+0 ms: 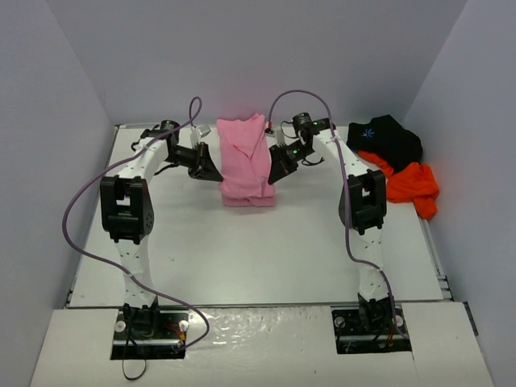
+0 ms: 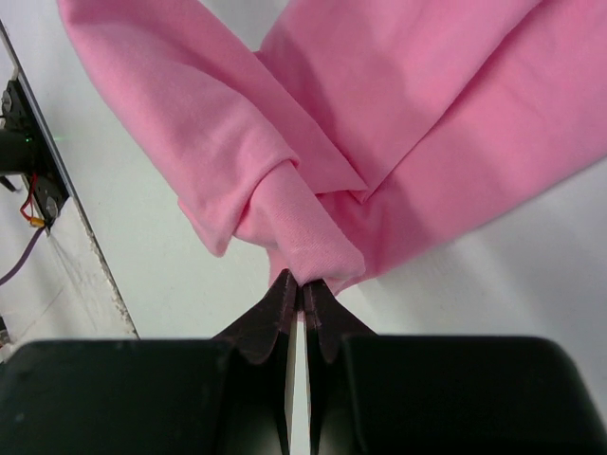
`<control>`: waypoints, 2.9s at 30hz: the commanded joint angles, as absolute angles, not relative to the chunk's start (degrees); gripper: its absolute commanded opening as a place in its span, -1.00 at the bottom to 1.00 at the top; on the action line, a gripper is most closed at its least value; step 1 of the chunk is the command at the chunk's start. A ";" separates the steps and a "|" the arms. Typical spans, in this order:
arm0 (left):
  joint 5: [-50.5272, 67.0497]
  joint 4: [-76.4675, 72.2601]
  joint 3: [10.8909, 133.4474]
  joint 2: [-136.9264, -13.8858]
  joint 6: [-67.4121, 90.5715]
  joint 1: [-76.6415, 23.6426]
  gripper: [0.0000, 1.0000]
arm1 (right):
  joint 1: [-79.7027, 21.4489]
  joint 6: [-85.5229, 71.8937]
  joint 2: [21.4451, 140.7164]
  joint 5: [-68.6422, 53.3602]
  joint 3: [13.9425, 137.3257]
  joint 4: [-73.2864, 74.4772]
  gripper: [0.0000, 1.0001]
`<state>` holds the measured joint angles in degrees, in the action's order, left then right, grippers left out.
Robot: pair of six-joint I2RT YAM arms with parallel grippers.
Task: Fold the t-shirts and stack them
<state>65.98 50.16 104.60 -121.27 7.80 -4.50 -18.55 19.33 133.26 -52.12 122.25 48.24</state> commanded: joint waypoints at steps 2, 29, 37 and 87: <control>67.60 48.79 113.05 -123.31 8.36 -3.36 -1.00 | -17.16 18.37 134.66 -52.40 129.61 49.21 -1.00; 58.00 34.54 131.80 -138.09 12.56 -2.59 0.70 | -17.50 18.88 144.25 -35.45 138.17 35.03 0.14; 58.01 32.49 125.74 -130.05 13.32 -3.20 0.48 | -19.10 21.49 133.37 -30.25 131.72 34.43 0.00; 59.33 19.94 101.43 -114.53 15.66 -4.91 -1.00 | -32.85 19.59 142.88 -19.61 121.93 34.67 -1.00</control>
<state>57.39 22.85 99.48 -115.75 15.68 -4.03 -32.32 19.51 139.82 -22.47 120.46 31.02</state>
